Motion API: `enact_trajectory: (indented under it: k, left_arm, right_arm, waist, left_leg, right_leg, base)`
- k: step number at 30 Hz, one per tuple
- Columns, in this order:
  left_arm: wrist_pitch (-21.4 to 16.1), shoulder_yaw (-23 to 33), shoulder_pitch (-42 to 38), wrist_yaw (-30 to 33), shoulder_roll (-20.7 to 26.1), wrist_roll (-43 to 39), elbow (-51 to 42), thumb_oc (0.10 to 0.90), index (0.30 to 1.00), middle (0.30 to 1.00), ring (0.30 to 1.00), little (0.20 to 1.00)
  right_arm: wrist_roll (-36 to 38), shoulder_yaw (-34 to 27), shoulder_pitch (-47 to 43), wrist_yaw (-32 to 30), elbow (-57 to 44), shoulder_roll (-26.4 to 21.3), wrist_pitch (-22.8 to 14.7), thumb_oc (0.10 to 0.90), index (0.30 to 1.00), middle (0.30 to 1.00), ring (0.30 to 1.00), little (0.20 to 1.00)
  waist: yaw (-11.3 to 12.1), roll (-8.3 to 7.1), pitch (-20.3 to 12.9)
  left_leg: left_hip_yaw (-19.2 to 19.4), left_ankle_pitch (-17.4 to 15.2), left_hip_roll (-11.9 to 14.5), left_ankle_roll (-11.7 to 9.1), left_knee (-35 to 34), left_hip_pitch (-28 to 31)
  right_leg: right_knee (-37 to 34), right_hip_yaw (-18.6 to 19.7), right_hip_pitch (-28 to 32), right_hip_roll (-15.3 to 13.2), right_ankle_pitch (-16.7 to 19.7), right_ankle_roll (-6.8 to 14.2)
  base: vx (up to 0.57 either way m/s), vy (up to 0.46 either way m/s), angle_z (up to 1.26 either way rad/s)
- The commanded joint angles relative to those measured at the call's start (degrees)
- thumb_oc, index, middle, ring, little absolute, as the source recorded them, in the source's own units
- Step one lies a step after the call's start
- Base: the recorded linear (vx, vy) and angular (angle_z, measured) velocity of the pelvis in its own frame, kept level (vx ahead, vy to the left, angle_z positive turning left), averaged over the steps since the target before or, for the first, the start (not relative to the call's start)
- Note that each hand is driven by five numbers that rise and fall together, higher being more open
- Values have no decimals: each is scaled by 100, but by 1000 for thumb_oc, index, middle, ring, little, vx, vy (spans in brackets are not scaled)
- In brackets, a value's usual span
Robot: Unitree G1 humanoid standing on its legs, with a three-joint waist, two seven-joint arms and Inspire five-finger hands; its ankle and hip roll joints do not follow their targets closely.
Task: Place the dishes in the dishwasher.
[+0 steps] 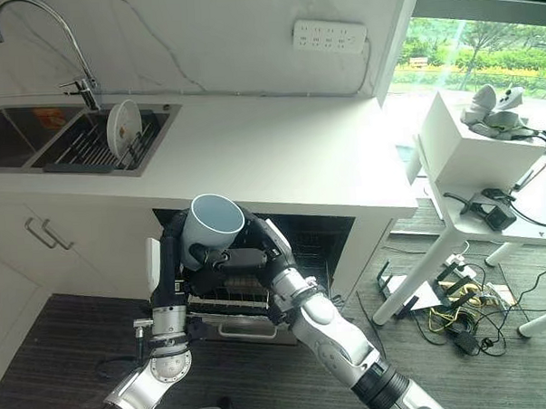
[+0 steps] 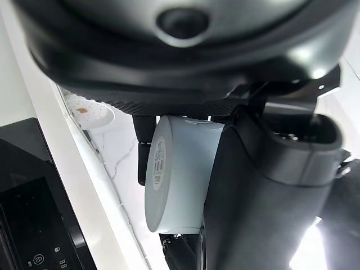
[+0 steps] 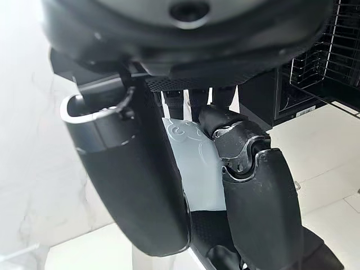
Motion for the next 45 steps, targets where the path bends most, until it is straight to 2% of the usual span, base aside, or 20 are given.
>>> enact_trajectory:
  k: [1,5,7,11,13,27,34,37,39,41,42,45]
  left_arm:
    - [-305,-725,-546,-446,-64,356,-336,800,900,900,900,900]
    - [-282,-772,-569,-475,-64,346,-318,800,900,900,900,900]
    - [-360,-799,-570,-532,-89,384,-318,800,900,900,900,900]
    - [-288,-740,-522,-404,-89,406,-376,800,900,900,900,900]
    - [-59,-586,-501,-236,-32,403,-457,800,900,900,900,900]
    - [146,-329,-430,-130,-2,428,-523,800,900,900,900,900]
    - [239,-221,-370,-354,7,266,-537,800,900,900,900,900]
    - [389,-142,-270,-1502,65,-243,-433,800,900,900,900,900]
    - [506,-84,-178,-2017,142,-311,-272,800,900,900,900,900]
    - [239,20,-63,-2132,299,-156,-100,800,900,900,900,900]
    - [207,199,32,-2298,478,54,45,800,900,900,900,900]
    - [168,497,178,-2708,798,185,337,800,900,900,900,900]
  right_arm:
    - [-72,-77,-1473,280,-619,781,-1107,400,300,300,300,300]
    - [-174,-125,-1502,-104,-584,778,-1301,400,300,300,300,300]
    - [-661,-348,-1421,-793,-538,784,-1658,400,300,300,300,300]
    - [-592,-900,-1100,-1390,-523,718,-2190,400,300,300,300,300]
    - [-1619,-1460,-737,-1786,-775,385,-2507,400,300,300,300,300]
    - [-1155,-1978,-275,-1681,-852,236,-2996,400,300,300,300,300]
    - [-1093,-2019,-112,-1239,-867,213,-2854,400,300,300,300,300]
    - [-963,-2075,86,-592,-844,61,-2469,400,300,300,300,300]
    - [-803,-2153,257,-206,-779,-55,-2208,400,300,300,300,300]
    - [-609,-2253,439,141,-662,-180,-2089,400,300,300,300,300]
    - [-481,-2374,625,529,-503,-252,-1934,400,300,300,300,300]
    - [-283,-2529,854,1060,-226,-354,-1656,400,300,300,300,300]
  waist:
    - [-14,-187,-218]
    - [-19,-168,-220]
    - [-74,-146,-211]
    - [-215,-102,-224]
    - [-375,-59,-218]
    - [-548,-20,-229]
    - [-606,-14,-239]
    - [-648,-8,-254]
    - [-688,4,-269]
    - [-722,15,-282]
    - [-748,33,-294]
    - [-778,72,-307]
  left_leg:
    - [-13,-1181,-5,195,372,274]
    - [5,-1177,9,195,372,280]
    - [38,-1168,44,197,372,295]
    - [106,-1164,91,188,372,317]
    - [161,-1167,111,204,372,346]
    - [292,-1178,157,205,372,412]
    - [341,-1175,165,215,372,429]
    - [361,-1170,163,206,372,427]
    - [386,-1157,171,198,372,423]
    - [419,-1145,179,192,372,421]
    - [448,-1130,189,181,372,413]
    - [469,-1096,193,163,372,388]
  right_leg:
    - [-633,424,187,-19,143,445]
    - [-633,412,198,-20,136,439]
    - [-633,402,209,-12,134,420]
    - [-633,429,216,13,125,410]
    - [-633,493,208,47,118,391]
    - [-633,531,226,59,96,380]
    - [-633,569,205,62,111,387]
    - [-633,603,183,75,123,406]
    - [-633,627,158,79,134,414]
    - [-633,634,136,72,149,423]
    - [-633,628,118,58,162,441]
    - [-633,606,89,37,176,456]
  base:
    - [-4,7,3]
    - [0,0,0]
    - [0,0,0]
    - [-8,6,0]
    - [-40,34,-2]
    - [-12,3,-3]
    - [-8,10,-4]
    - [0,0,0]
    - [2,38,-1]
    - [10,45,-6]
    - [24,54,-13]
    - [25,49,-12]
